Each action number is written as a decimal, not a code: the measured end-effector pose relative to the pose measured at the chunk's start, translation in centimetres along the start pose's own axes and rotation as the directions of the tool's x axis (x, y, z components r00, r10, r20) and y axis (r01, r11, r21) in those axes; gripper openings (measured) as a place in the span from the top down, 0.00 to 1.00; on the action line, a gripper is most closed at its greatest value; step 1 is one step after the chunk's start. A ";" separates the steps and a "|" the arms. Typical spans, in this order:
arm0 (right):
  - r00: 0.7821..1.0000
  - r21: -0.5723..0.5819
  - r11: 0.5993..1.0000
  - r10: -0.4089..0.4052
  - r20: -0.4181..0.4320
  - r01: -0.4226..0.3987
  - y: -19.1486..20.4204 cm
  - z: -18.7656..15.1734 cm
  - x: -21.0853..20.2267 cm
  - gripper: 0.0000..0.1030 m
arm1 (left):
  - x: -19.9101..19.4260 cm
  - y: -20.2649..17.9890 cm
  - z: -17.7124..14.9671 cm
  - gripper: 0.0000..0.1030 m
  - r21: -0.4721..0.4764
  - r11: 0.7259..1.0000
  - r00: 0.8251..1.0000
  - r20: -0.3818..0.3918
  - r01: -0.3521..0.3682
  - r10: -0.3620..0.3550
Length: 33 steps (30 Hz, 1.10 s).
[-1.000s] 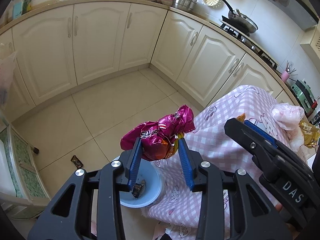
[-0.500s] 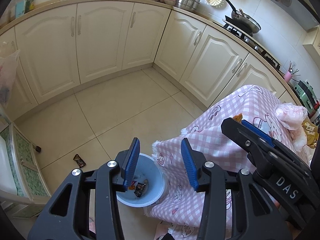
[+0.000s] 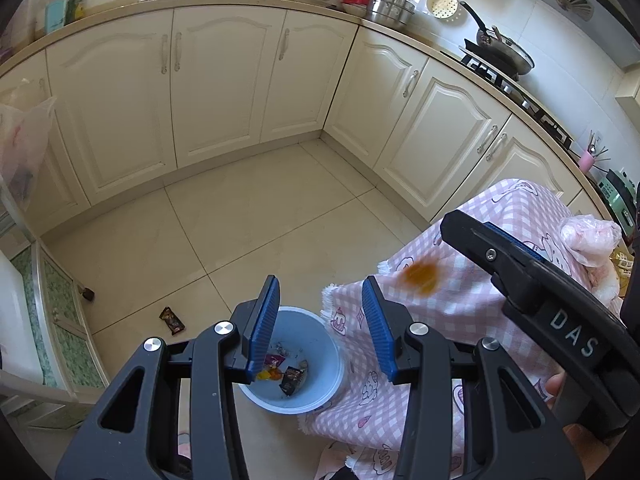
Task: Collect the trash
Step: 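Carry the candy wrapper and orange slice over the bucket and open both tools, then move both tools back to the bags on the table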
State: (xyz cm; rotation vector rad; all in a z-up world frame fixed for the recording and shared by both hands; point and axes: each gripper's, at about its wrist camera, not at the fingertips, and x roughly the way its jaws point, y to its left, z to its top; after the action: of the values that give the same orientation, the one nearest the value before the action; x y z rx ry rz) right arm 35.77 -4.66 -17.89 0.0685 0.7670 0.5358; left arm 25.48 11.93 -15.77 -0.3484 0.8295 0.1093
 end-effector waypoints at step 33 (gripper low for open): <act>0.832 0.325 0.825 -0.531 0.163 0.462 -23.7 -3.6 -23.5 0.48 | -2.3 -27.1 -1.6 0.44 0.367 0.874 0.946 -0.052 0.317 -0.321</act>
State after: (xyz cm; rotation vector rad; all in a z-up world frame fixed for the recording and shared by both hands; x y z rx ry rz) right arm 29.74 -37.06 -11.28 0.1807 0.5759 -0.0897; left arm 29.04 -13.91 -7.99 -0.1214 0.7526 -0.3539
